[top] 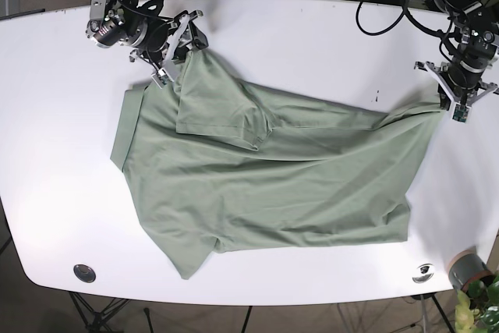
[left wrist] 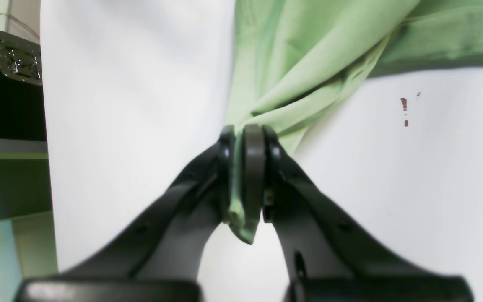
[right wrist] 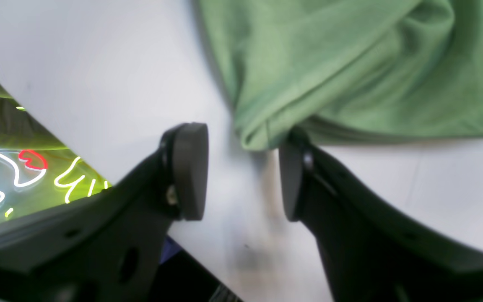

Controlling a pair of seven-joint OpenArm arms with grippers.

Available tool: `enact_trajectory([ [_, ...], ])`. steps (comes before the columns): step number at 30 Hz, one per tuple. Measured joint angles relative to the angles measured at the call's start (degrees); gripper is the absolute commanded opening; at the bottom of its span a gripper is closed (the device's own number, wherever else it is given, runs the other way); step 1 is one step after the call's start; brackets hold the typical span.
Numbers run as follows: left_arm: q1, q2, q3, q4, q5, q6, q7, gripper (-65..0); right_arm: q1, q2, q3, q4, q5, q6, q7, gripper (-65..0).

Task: Fold the T-shirt properly
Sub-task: 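Drag the polo's held edge with both grippers to straighten it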

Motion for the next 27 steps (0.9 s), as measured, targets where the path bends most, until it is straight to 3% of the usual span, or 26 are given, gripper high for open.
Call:
enact_trajectory([
  [19,0.02,0.0,-0.04,-3.1,0.2,0.0,0.02,-65.0,3.15,-0.96,0.37,-4.7,-0.96,-0.02,3.26,-39.8],
  [22,0.0,0.0,-0.04,-3.1,0.17,0.0,0.02,-65.0,2.99,-0.98,0.37,-4.79,-1.31,0.0,3.69,-46.1],
  [25,0.02,0.0,-0.04,-3.1,0.17,0.0,0.02,-65.0,3.08,-1.01,0.37,-4.68,-3.13,0.0,3.91,-62.9],
  [27,0.0,0.0,-0.04,-3.1,0.17,0.0,0.02,-65.0,3.06,-0.98,0.39,-4.55,-4.44,-0.04,3.87,-61.8],
])
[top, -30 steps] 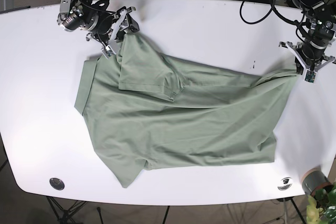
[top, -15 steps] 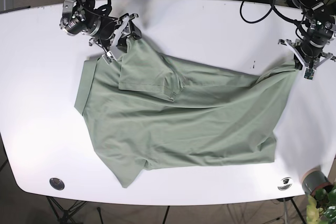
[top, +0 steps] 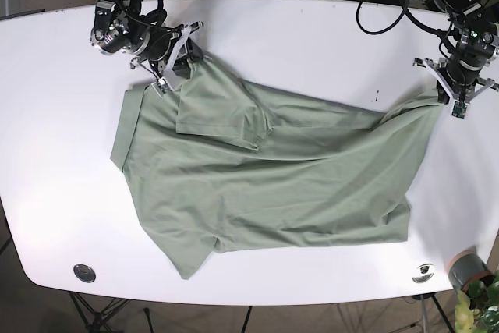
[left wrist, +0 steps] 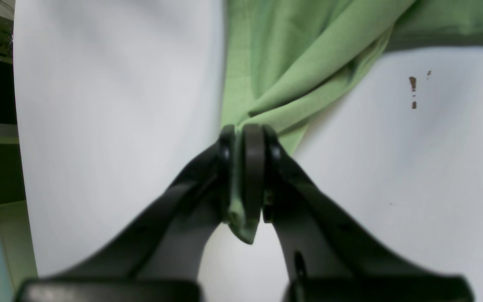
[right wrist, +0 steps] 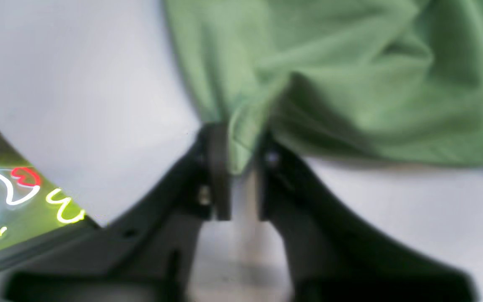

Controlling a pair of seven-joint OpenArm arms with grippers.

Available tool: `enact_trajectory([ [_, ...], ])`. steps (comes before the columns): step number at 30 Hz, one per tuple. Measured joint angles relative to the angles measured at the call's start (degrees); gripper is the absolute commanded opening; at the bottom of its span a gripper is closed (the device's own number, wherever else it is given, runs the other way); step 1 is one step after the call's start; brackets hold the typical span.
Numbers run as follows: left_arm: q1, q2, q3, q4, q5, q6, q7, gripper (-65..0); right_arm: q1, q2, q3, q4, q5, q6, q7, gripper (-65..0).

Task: Fold the T-shirt properly
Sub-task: 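Drag the polo's held edge with both grippers to straighten it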

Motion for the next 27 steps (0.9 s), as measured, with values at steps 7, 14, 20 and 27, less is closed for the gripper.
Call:
enact_trajectory([
  [7,0.0,0.02,-0.39,0.11,-0.13,0.0,0.0,-65.0,-3.89,-0.28,2.86,6.97,-0.28,0.02,-0.39,-62.9],
  [14,-0.09,-0.15,-5.53,0.22,0.04,0.02,0.46,-65.0,-7.32,0.07,4.85,8.68,-0.63,0.02,-0.7,-62.9],
  [20,1.46,-0.11,-5.51,0.26,-0.44,-0.02,0.0,-65.0,-10.01,-0.13,7.34,8.72,-0.59,0.04,-0.66,-62.3],
  [27,1.86,-0.11,-6.16,-0.07,-0.09,-0.02,0.35,-65.0,-11.06,0.94,8.5,10.21,-0.68,0.04,-1.51,-35.4],
])
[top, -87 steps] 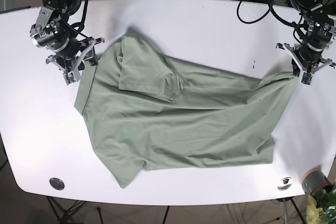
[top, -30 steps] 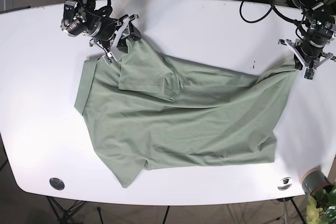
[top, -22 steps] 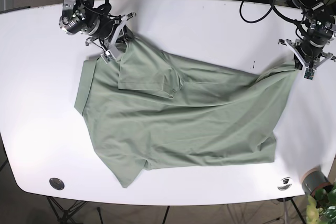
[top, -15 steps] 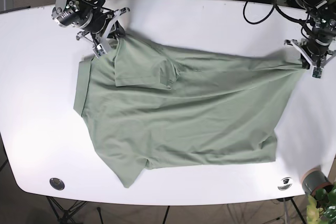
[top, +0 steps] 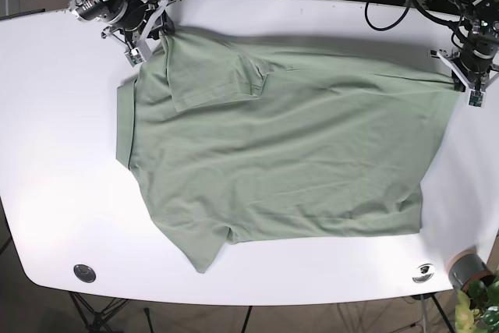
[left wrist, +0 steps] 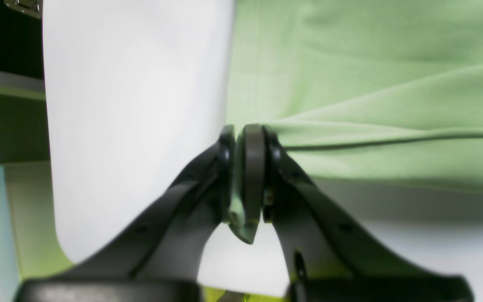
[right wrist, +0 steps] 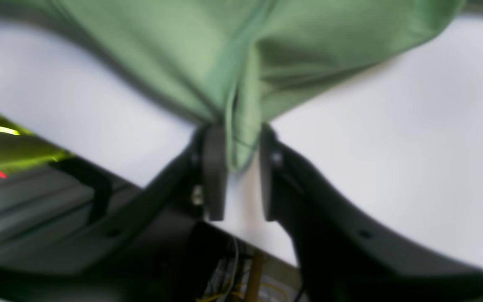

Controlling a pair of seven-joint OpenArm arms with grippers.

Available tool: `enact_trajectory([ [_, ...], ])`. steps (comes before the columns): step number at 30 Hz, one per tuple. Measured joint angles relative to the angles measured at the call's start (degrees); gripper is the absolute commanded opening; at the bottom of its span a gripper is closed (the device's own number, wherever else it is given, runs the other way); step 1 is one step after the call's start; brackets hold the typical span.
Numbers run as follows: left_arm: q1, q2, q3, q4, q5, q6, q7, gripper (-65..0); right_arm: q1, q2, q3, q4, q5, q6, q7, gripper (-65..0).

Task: Fold the T-shirt properly
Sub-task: 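Drag the polo's held edge with both grippers to straighten it, then regrasp the polo edge with the right gripper and pull it outward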

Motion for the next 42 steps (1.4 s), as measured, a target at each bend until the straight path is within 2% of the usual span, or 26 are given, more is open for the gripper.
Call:
enact_trajectory([
  [2,-0.07,0.02,0.02,0.0,-0.13,0.0,-0.15,-65.0,-0.31,0.02,0.59,2.38,0.37,0.0,-1.31,-30.6],
  [4,0.04,0.02,0.02,0.0,-0.07,0.0,-0.11,-65.0,-0.66,0.22,0.61,4.35,1.79,-0.02,-2.82,-29.0],
  [8,0.07,0.02,0.07,0.0,-0.02,0.0,-0.11,-65.0,-0.66,1.46,1.64,4.46,13.44,0.04,-3.04,-29.3],
  [9,0.04,0.02,0.11,0.0,-0.04,0.0,-0.13,-65.0,-0.28,1.92,1.84,4.46,14.69,0.04,-3.06,-29.3],
  [16,0.04,0.15,0.35,-0.07,0.13,0.0,-0.13,-65.0,9.77,2.38,1.07,0.42,10.95,-0.28,-3.04,-29.2],
  [25,0.07,0.15,0.42,-0.15,0.07,0.0,-0.17,-65.0,21.84,2.38,-2.62,-13.35,4.52,-0.83,-3.04,-29.3],
  [30,0.04,0.15,0.44,-0.15,0.13,0.02,-0.11,-65.0,23.12,2.36,-5.51,-18.23,4.09,-0.85,1.14,-29.3],
  [36,0.04,0.13,0.44,-0.87,0.09,0.0,-0.17,-65.0,22.97,2.23,-8.33,-19.28,3.96,-0.87,1.38,-29.3],
  [40,0.09,0.2,0.44,-2.01,0.13,0.0,-0.11,-65.0,22.99,0.72,-8.44,-20.06,3.96,-0.9,1.66,-29.6],
  [42,0.04,0.15,0.44,-2.05,0.11,0.02,-0.15,-65.0,22.82,0.2,-8.52,-20.11,4.13,-0.87,1.79,-33.1],
])
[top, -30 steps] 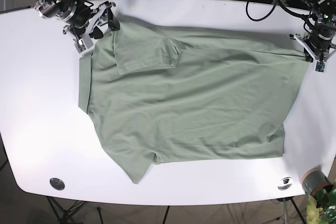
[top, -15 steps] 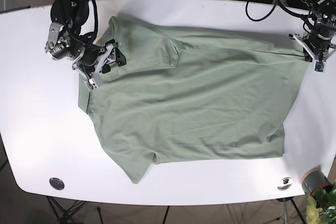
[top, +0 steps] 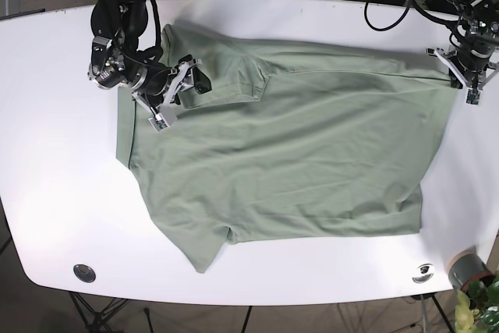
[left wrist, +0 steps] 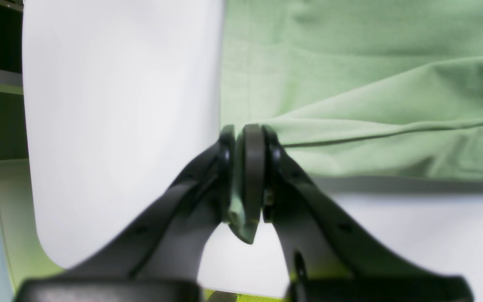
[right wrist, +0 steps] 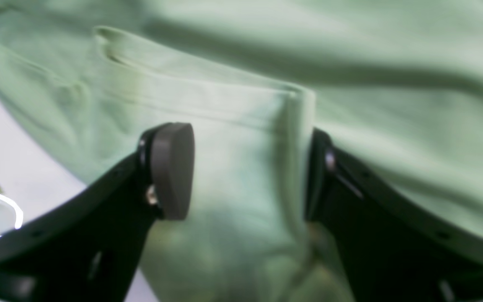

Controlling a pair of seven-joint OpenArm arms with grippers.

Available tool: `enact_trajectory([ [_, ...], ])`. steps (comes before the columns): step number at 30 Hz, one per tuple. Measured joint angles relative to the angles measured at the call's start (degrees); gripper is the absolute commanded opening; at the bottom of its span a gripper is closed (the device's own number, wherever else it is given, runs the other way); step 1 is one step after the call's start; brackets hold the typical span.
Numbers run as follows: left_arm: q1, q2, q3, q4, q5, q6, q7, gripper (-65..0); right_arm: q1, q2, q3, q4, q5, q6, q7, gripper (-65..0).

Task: Fold the T-shirt properly
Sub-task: 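Regrasp the polo edge with the right gripper and pull it outward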

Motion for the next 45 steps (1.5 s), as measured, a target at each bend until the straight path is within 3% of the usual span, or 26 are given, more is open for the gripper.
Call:
enact_trajectory([
  [1,-0.02,-0.02,0.0,0.0,0.0,-0.02,0.0,-65.0,-0.02,-0.02,0.0,0.0,0.0,0.02,0.2,-35.7],
  [6,0.0,-0.02,0.0,-0.02,0.0,0.0,0.0,-65.0,0.04,0.31,0.04,-0.13,-0.24,-0.02,1.18,-62.9],
  [7,-0.02,-0.02,0.0,-0.02,0.0,-0.02,0.0,-65.0,0.04,0.42,0.04,-0.17,-0.22,-0.04,1.2,-63.9],
  [16,-0.31,0.04,-0.07,0.24,-0.63,-0.02,0.04,-65.0,-0.22,1.33,0.02,3.3,-0.44,0.0,0.66,-63.3],
  [24,-4.22,0.13,-0.35,0.7,-8.39,-0.02,0.04,-65.0,1.07,3.72,0.02,12.61,-0.2,0.0,-1.99,-63.3],
  [32,-8.44,0.17,-0.07,-3.08,-8.2,0.0,0.68,-65.0,6.82,7.58,-0.28,12.96,-0.11,0.0,-2.05,-63.3],
  [41,-14.64,0.0,0.0,-11.45,-8.0,0.22,2.8,-65.0,12.66,7.93,-0.63,6.4,-0.02,0.07,-2.19,-63.3],
  [45,-17.68,-1.66,3.85,-16.28,-5.75,0.35,2.82,-65.0,15.54,8.07,-2.49,1.27,-0.35,0.02,-1.55,-63.3],
])
